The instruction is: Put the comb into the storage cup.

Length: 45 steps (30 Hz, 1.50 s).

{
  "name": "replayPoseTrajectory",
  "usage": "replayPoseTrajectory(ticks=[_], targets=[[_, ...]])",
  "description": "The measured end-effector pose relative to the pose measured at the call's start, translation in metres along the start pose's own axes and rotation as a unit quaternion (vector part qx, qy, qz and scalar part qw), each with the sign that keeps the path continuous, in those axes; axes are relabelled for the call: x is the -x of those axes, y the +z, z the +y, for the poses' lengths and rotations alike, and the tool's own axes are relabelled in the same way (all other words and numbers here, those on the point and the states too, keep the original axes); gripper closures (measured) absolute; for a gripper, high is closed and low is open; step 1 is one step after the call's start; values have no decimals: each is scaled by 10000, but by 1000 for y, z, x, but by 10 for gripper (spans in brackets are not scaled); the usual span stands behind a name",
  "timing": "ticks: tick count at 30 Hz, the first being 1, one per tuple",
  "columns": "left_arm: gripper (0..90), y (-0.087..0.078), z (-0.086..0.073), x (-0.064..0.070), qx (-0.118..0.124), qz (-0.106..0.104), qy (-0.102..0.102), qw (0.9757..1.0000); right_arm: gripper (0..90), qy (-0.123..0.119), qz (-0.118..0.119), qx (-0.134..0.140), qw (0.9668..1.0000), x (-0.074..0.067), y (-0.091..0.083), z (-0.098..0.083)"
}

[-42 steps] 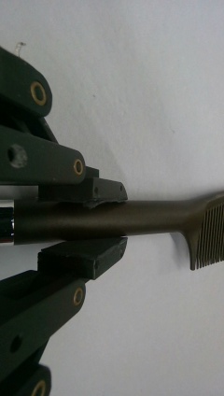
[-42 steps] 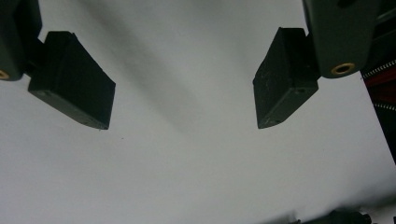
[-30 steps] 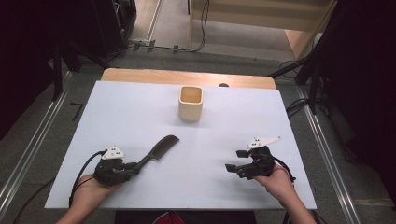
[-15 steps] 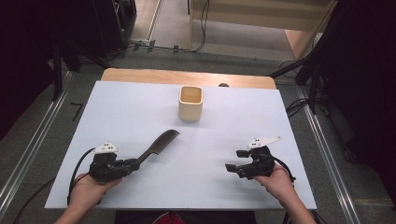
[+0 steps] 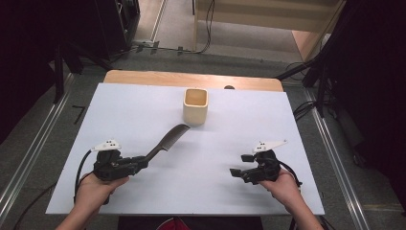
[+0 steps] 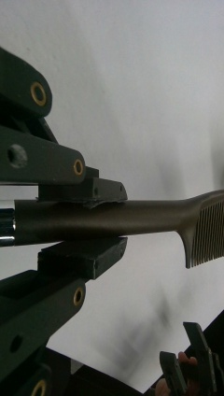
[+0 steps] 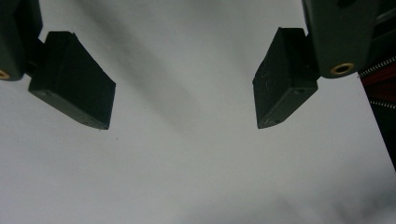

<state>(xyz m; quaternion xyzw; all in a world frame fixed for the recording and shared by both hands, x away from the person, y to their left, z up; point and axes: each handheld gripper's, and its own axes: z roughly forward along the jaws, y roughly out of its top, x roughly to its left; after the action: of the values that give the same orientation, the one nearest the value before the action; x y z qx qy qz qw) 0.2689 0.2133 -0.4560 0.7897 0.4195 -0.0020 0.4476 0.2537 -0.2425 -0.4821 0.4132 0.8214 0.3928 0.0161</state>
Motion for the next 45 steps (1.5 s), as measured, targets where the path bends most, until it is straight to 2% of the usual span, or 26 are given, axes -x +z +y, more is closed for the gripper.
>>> replayPoseTrajectory(ticks=[8,18,23,29,39,45], targets=[[734,10,12,6,180,-197,56,9996,190,141,111,96,9998,-5,2,3],[734,17,22,10,411,-372,-31,9985,190,301,225,239,9990,-10,1,7],[734,24,28,14,493,-485,-37,9976,191,466,268,381,9978,-12,-2,10],[734,37,36,21,520,-610,19,9968,191,522,249,483,9972,-16,-4,13],[734,66,54,31,540,-822,110,9951,192,753,140,683,9947,-22,-6,18],[734,83,62,37,497,-959,73,9941,197,1037,139,915,9903,-26,-5,23]])
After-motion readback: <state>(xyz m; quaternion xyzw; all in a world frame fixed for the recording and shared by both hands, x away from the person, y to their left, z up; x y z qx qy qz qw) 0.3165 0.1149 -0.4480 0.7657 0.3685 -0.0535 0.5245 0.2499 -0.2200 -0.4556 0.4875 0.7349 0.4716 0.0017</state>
